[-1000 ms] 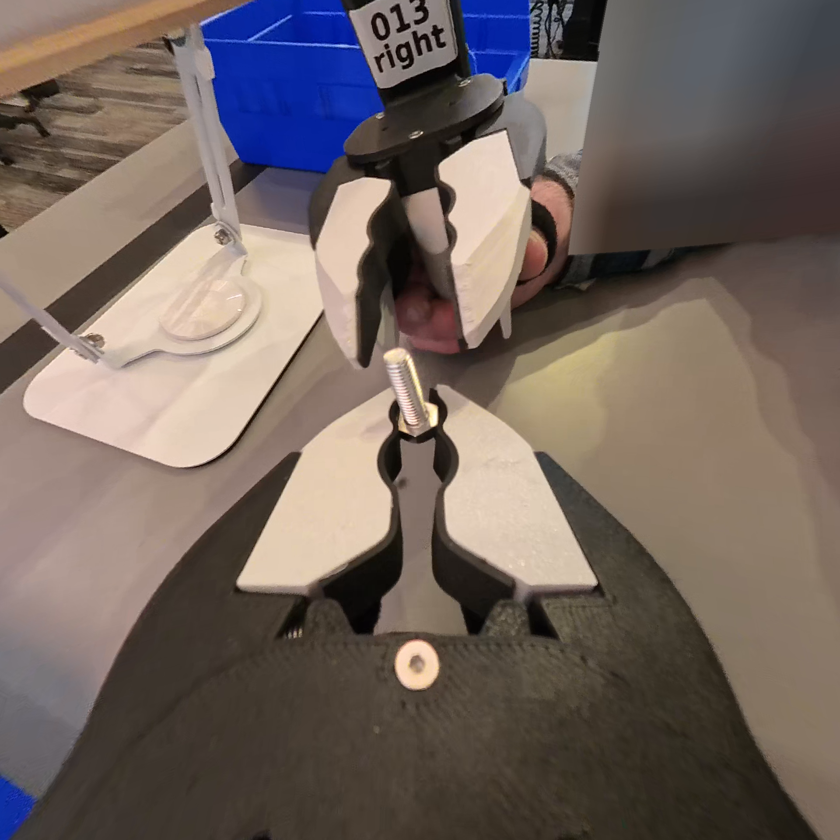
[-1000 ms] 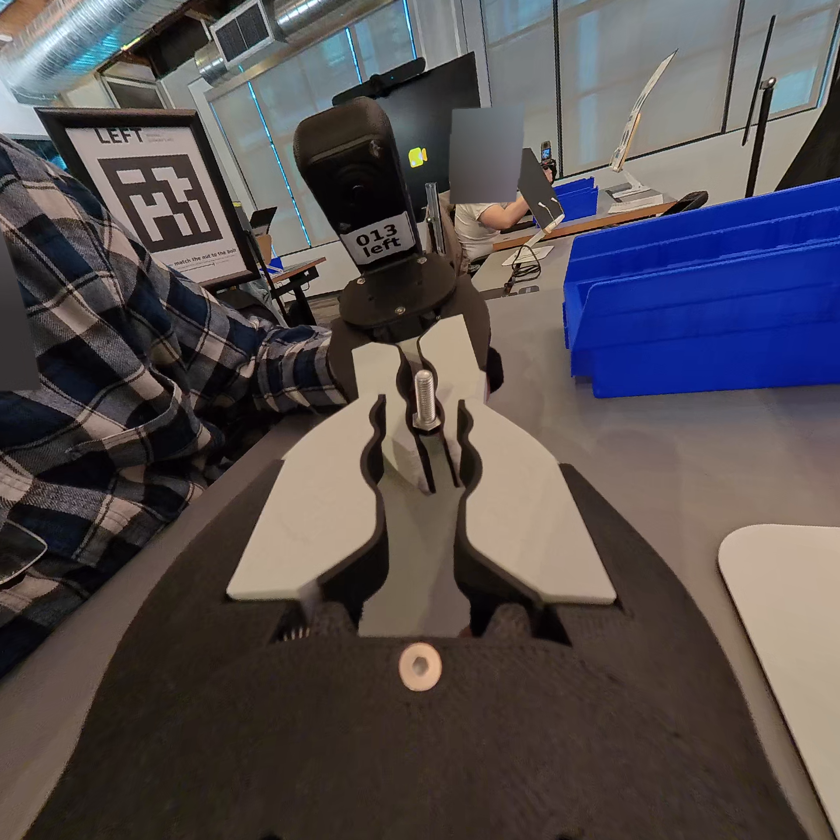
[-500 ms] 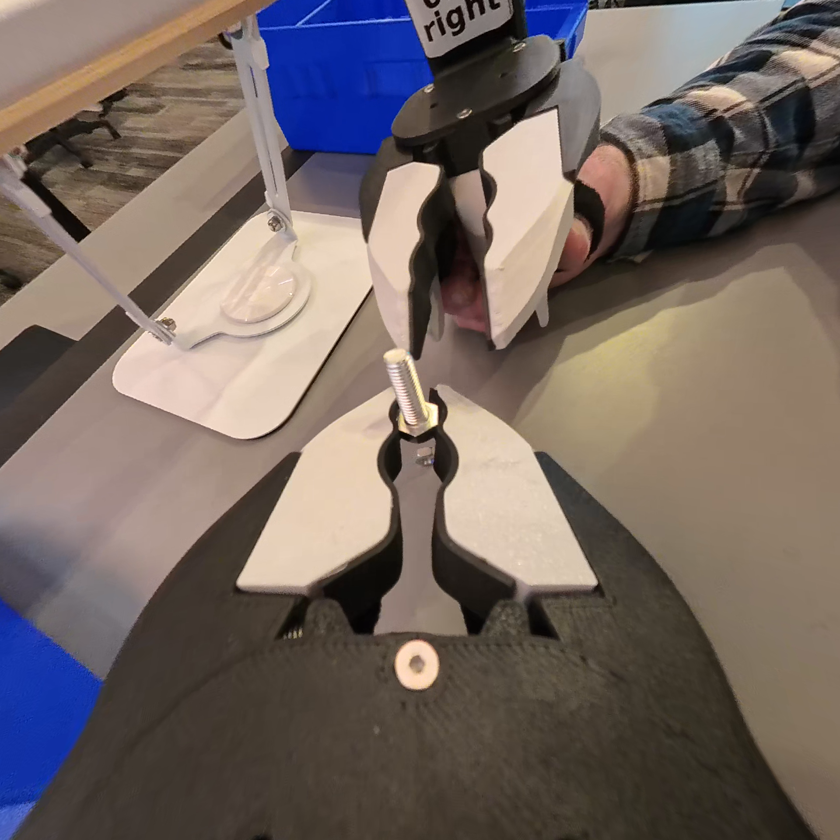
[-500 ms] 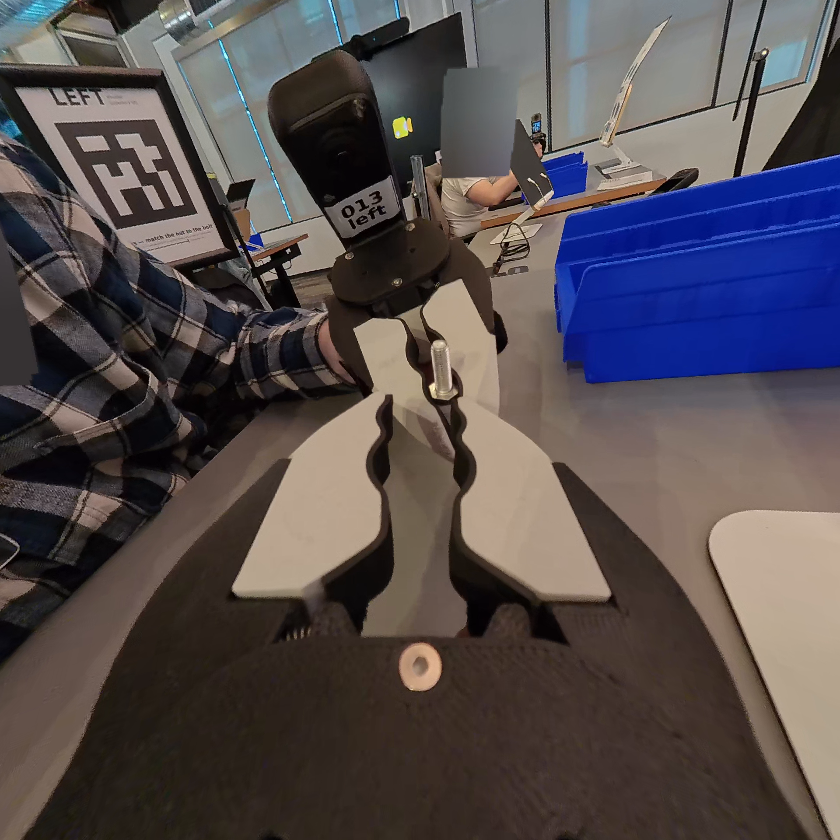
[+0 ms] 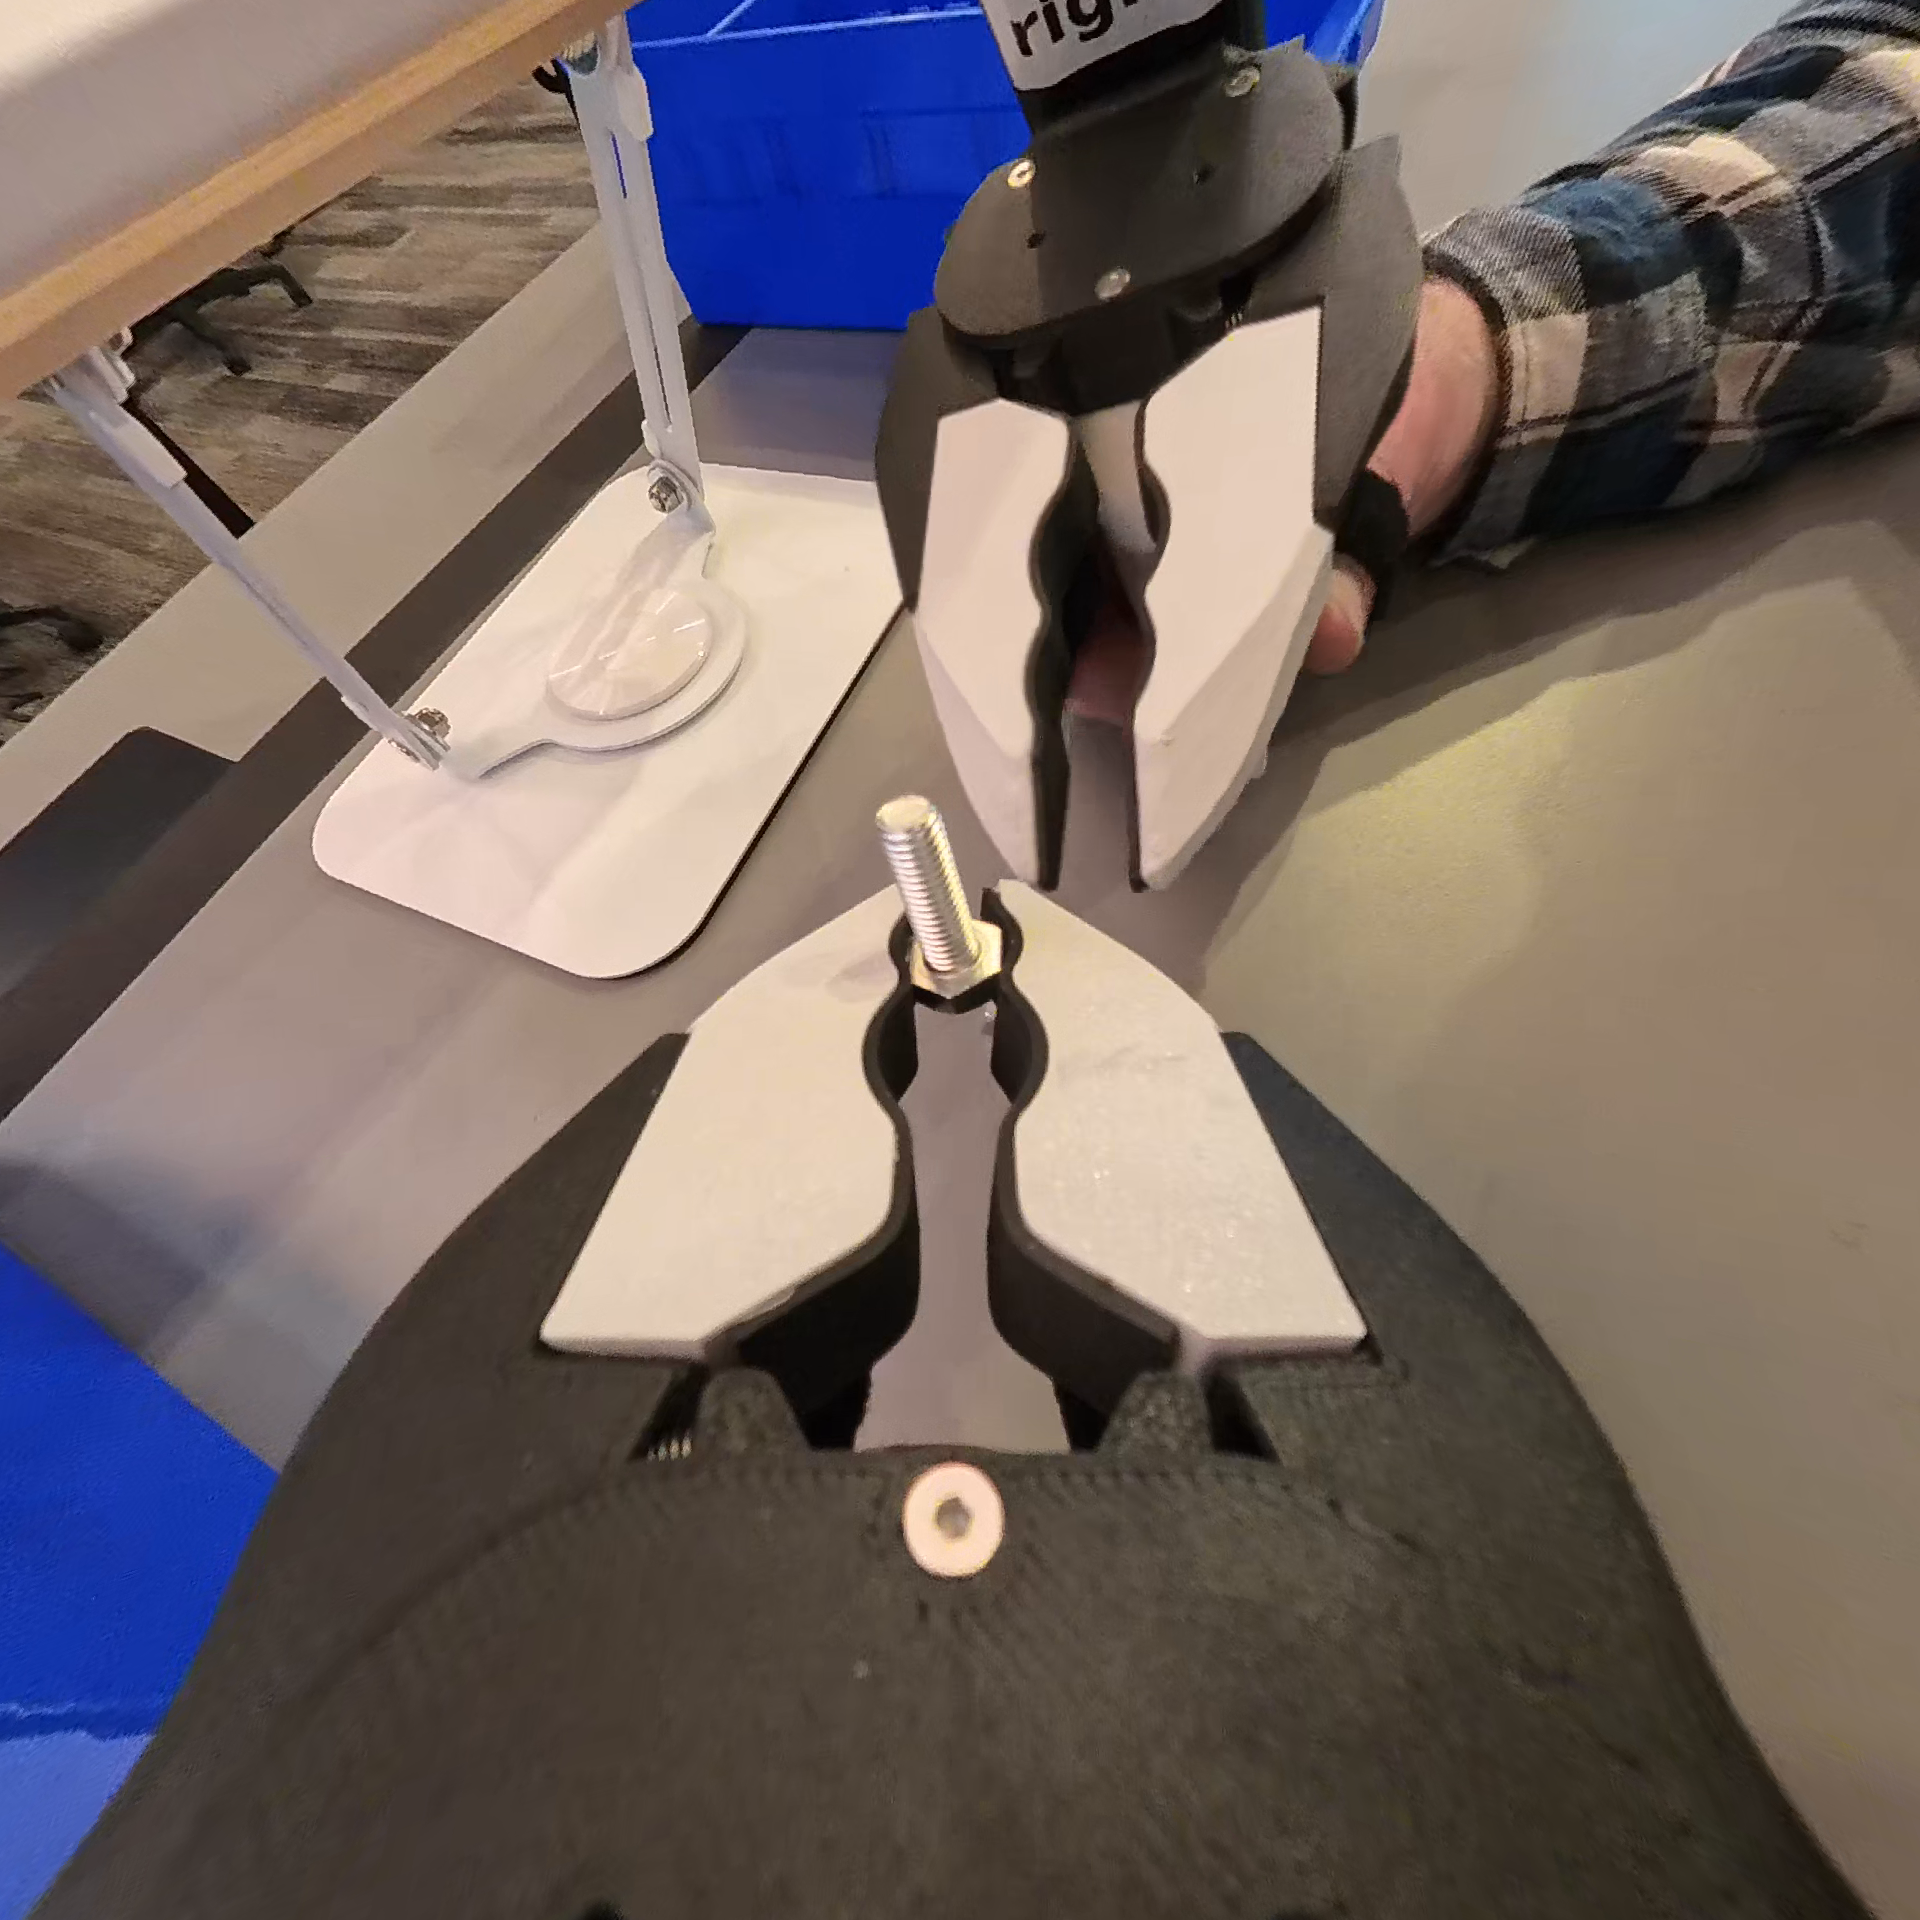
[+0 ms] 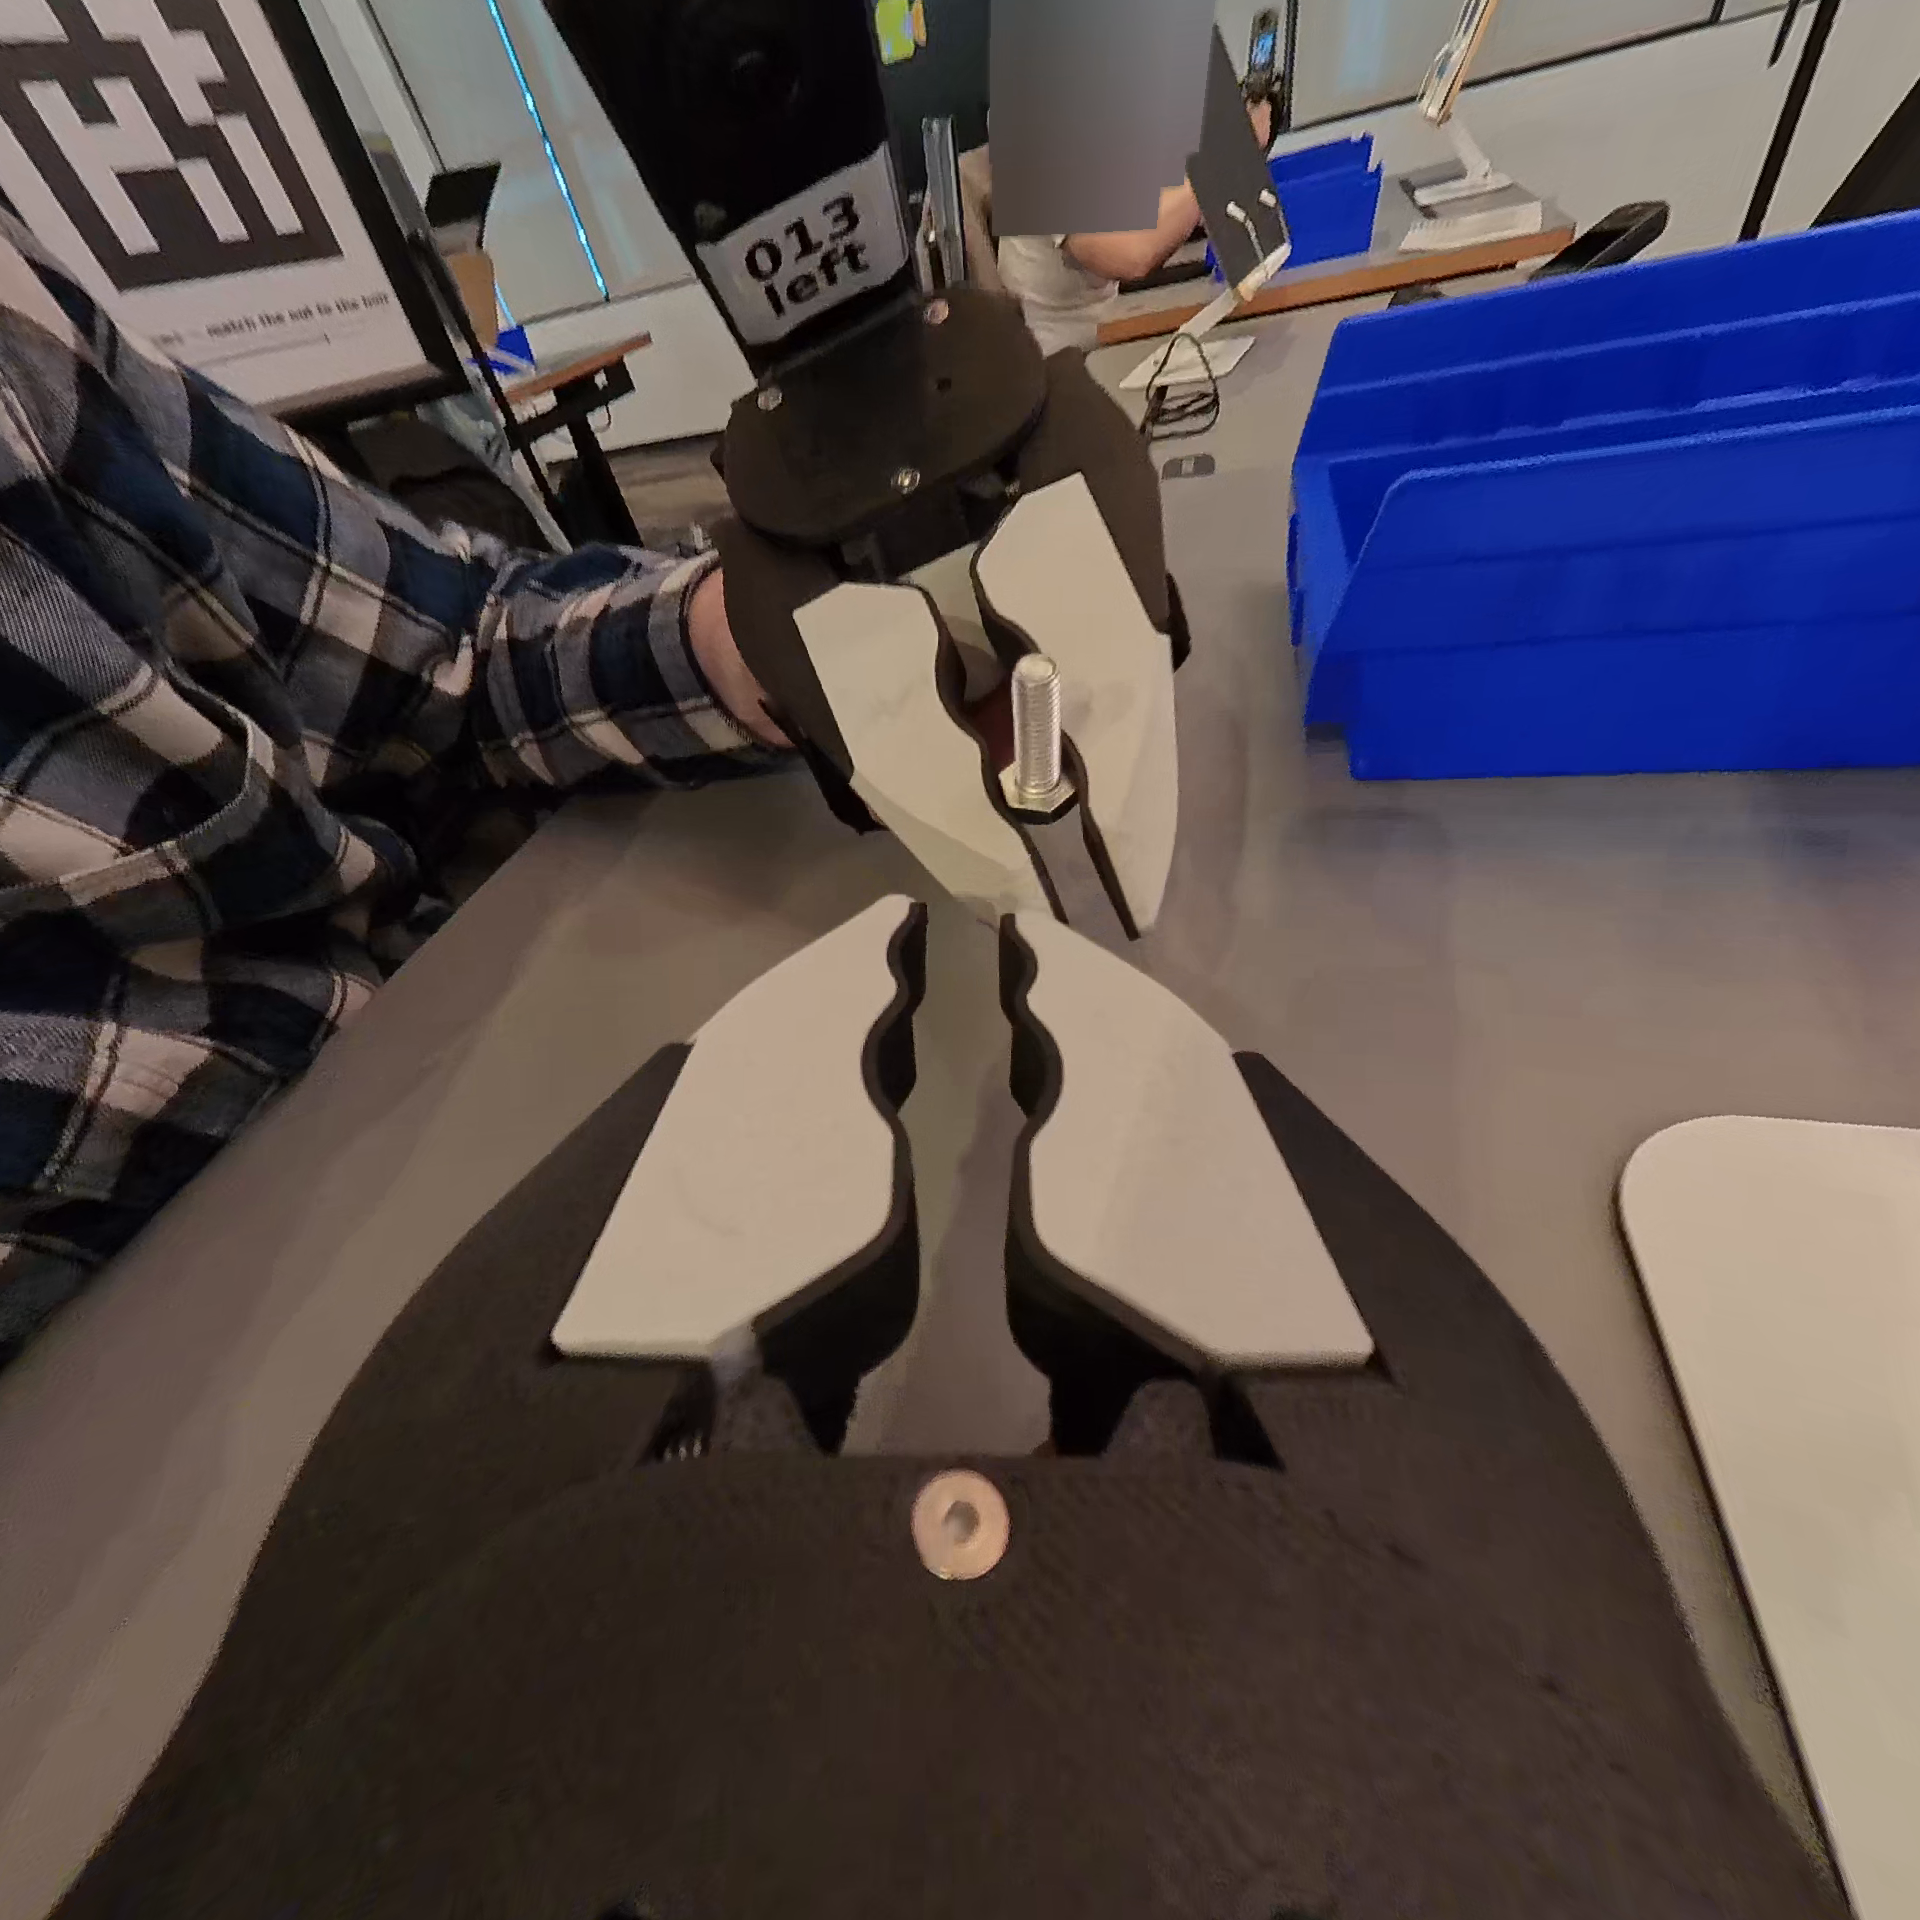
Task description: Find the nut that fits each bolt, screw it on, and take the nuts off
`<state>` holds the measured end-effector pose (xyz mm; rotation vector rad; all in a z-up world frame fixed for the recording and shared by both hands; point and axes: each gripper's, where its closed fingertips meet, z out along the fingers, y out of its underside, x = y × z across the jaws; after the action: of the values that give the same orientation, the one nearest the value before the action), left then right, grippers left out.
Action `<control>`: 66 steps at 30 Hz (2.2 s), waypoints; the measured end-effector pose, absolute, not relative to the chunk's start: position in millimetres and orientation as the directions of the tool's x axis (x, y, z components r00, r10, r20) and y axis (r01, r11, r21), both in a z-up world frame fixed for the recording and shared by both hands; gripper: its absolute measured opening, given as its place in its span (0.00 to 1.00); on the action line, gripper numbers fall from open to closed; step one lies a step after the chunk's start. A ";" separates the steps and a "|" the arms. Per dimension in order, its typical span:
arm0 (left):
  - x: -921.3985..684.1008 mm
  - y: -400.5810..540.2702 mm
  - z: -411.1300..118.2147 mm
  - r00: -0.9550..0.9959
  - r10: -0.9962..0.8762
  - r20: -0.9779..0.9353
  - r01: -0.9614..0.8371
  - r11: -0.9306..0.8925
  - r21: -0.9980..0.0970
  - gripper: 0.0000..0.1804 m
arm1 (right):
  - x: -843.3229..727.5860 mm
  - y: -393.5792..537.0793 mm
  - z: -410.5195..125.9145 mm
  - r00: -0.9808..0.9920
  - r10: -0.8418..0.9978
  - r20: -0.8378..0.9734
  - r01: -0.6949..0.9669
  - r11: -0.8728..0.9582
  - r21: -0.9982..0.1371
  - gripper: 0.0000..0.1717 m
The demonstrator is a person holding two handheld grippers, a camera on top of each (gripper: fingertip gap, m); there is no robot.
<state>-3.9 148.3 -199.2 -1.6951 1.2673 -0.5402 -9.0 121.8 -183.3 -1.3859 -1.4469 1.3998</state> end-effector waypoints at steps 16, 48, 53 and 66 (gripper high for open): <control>-14.4 153.8 -195.8 0.398 -0.902 -0.168 -0.495 -0.057 -0.867 0.05 | -6.5 145.1 -211.0 -0.066 0.987 -0.148 0.394 -0.110 -0.913 0.07; -14.5 152.5 -198.4 0.390 -0.904 -0.177 -0.514 -0.054 -0.856 0.05 | -11.0 150.7 -262.8 0.007 1.000 -0.004 0.692 -0.008 -0.722 0.10; -13.8 151.9 -198.9 0.386 -0.905 -0.179 -0.517 -0.051 -0.854 0.05 | -12.6 149.3 -266.2 -0.006 1.000 -0.006 0.711 0.001 -0.703 0.07; -15.1 152.9 -199.1 0.389 -0.904 -0.180 -0.518 -0.053 -0.854 0.05 | -12.9 129.9 -257.8 -0.133 0.976 -0.171 0.682 -0.035 -0.730 0.04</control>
<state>-15.1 152.9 -199.1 -1.7100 1.2592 -0.5156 -12.9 129.9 -257.8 -1.7416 -1.8478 0.9911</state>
